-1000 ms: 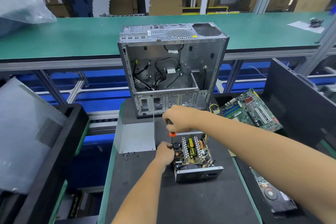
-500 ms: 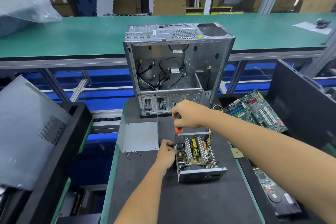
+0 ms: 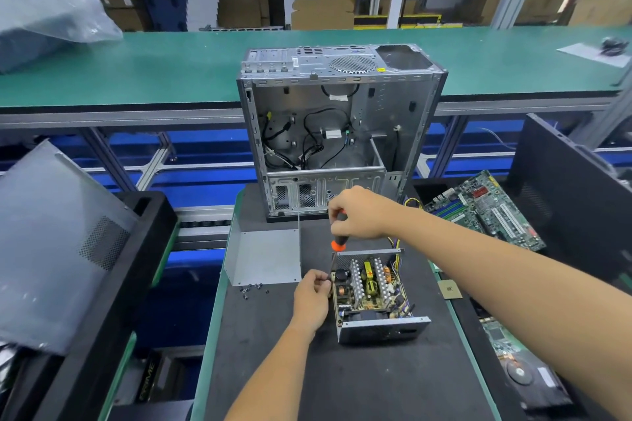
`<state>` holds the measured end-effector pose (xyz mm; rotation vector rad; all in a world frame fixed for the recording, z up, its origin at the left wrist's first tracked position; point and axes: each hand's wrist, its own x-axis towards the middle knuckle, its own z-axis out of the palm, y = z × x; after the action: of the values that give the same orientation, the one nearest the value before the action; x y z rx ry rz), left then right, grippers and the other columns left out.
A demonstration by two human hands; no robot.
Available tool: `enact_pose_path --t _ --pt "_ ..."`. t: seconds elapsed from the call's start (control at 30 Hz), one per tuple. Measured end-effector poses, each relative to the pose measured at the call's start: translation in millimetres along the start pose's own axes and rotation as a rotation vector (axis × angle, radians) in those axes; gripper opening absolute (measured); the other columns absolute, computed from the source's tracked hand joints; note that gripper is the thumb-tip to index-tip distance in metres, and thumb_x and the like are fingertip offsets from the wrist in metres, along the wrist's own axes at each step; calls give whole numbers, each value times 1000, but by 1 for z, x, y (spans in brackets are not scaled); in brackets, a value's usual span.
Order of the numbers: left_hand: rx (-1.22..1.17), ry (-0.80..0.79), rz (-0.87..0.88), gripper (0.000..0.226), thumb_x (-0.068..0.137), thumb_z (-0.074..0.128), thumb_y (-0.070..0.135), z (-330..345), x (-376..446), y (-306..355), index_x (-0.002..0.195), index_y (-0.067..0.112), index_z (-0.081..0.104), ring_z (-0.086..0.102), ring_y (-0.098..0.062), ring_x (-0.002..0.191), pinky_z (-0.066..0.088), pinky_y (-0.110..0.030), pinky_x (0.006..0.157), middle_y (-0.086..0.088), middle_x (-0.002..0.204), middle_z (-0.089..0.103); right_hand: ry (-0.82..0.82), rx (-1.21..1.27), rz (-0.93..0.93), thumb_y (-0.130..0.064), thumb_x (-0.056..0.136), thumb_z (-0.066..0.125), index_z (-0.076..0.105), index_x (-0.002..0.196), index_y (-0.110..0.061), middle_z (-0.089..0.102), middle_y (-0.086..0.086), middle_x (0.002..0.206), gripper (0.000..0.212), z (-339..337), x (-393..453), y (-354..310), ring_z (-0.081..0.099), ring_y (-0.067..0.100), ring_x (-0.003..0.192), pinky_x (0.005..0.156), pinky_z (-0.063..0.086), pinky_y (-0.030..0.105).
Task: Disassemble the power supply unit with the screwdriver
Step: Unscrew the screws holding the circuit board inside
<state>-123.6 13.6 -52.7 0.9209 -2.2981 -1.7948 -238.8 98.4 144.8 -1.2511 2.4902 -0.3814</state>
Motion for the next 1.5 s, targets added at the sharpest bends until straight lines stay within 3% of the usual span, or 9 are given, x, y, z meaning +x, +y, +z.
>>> enact_pose_path --t 0.17,0.3,0.4,0.5,0.63,0.77,0.87,1.23,1.5 --pt "-31 27 -26 9 95 52 9 -1 -3 4 93 12 60 58 -18 85 49 -29 82 -7 92 64 -11 17 4 -20 80 65 66 86 -11 53 -8 65 11 -2 -2 5 48 10 57 51 35 26" --pt "-62 68 -52 10 94 54 9 -9 -14 5 87 10 62 56 -7 62 45 -12 59 -4 79 63 -209 32 21 -24 78 76 60 89 -13 66 -3 70 23 -10 -5 7 68 13 57 53 43 22" --pt "17 64 -27 11 91 57 8 -21 -24 6 84 13 64 57 -5 56 49 -16 59 -2 74 64 -301 10 45 -17 80 72 57 87 -11 68 7 84 18 -12 -3 4 63 9 46 47 45 20" --pt "241 80 31 12 89 59 11 -40 -33 10 83 14 69 59 -8 67 50 -22 70 4 75 65 -303 -7 53 -15 79 66 55 80 -9 71 14 81 12 -12 1 -5 59 15 44 43 45 21" --pt "550 129 52 17 87 54 9 -75 -39 14 83 12 70 59 -15 82 44 -20 68 2 83 68 -312 -26 10 -15 80 63 51 75 -11 71 18 79 13 -8 6 -19 57 20 45 40 42 19" --pt "733 182 9 22 80 46 -2 -107 -34 18 77 9 64 57 -25 74 45 -27 58 -6 79 64 -349 10 -31 -13 84 63 55 80 -6 68 15 75 11 -2 7 -25 56 18 45 41 44 21" --pt "857 140 0 24 79 44 -5 -118 -27 21 81 7 65 56 -28 72 50 -31 62 -12 82 63 -355 4 -53 -13 84 65 53 79 -9 63 7 67 13 2 5 -20 55 16 45 43 44 21" --pt "1033 46 65 15 89 48 1 -117 -5 9 87 12 58 46 -21 78 46 -29 75 -7 86 51 -326 -23 -41 -17 79 69 55 79 -11 59 -4 53 15 -2 -5 6 54 15 43 49 47 26" --pt "1040 26 81 17 89 50 2 -119 1 4 97 5 64 62 -30 95 49 -31 79 -14 101 64 -339 -22 -54 -18 80 69 53 79 -12 63 2 67 16 3 -5 8 57 19 47 49 47 28"
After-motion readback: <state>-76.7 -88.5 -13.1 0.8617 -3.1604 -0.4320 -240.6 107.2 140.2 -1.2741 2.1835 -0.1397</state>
